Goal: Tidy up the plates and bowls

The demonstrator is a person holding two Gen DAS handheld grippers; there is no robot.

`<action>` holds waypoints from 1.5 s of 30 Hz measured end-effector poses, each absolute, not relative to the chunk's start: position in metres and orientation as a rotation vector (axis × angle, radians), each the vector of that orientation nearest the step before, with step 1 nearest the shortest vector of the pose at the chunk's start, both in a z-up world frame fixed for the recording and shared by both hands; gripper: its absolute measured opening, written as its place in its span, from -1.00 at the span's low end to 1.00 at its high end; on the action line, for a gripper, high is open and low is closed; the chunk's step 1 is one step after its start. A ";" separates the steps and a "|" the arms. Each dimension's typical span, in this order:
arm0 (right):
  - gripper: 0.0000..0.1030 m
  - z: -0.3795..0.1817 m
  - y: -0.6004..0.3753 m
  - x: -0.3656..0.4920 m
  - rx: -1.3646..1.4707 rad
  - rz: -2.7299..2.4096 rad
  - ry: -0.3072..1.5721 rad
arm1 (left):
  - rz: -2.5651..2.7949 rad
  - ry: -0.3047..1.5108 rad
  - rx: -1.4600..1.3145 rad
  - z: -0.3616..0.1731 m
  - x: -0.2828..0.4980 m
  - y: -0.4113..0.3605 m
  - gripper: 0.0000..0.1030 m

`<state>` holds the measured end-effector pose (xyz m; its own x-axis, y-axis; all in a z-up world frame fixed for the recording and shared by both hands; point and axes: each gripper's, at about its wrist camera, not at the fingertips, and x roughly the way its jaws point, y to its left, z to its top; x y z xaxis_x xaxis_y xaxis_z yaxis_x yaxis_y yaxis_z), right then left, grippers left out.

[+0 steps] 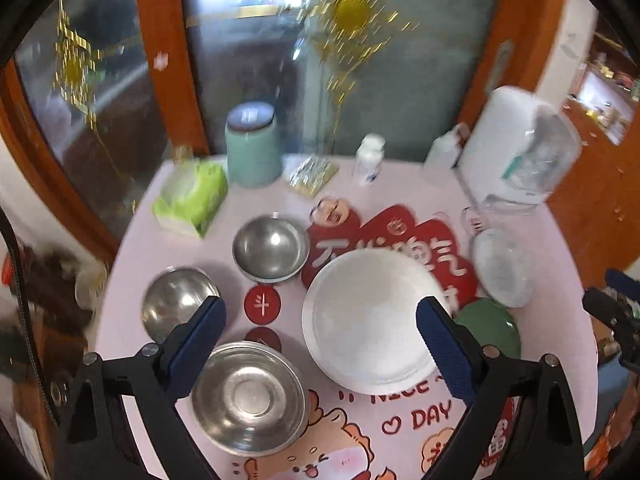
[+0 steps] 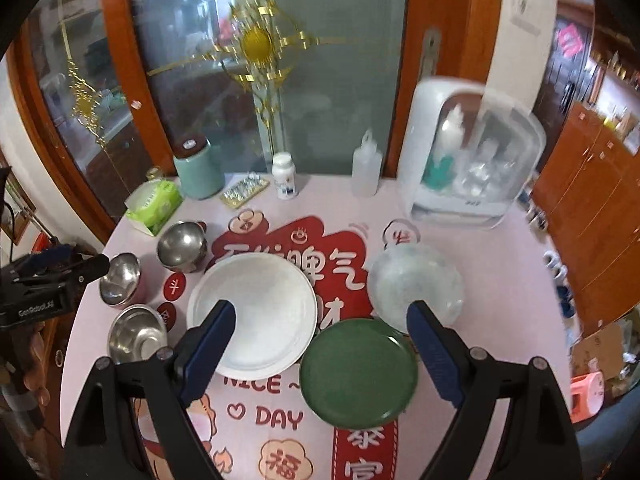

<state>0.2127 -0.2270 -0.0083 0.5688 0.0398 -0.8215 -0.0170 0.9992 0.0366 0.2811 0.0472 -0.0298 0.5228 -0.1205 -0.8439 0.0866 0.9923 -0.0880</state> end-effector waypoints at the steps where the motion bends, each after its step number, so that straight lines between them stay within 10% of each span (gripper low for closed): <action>1: 0.71 -0.022 -0.231 0.224 0.043 0.043 0.990 | -0.114 1.042 -0.042 -0.043 0.291 0.047 0.81; 14: 0.31 -0.173 -0.255 0.316 0.211 0.149 1.270 | -0.071 1.318 -0.137 -0.193 0.358 0.046 0.41; 45: -0.58 -0.251 -0.235 0.339 0.240 0.271 1.452 | -0.271 1.514 -0.153 -0.252 0.367 0.048 -0.04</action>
<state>0.3387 -0.2346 -0.2509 0.0979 0.3242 -0.9409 -0.0364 0.9460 0.3222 0.3673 0.0485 -0.2517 0.0343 -0.2697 -0.9623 0.0807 0.9605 -0.2663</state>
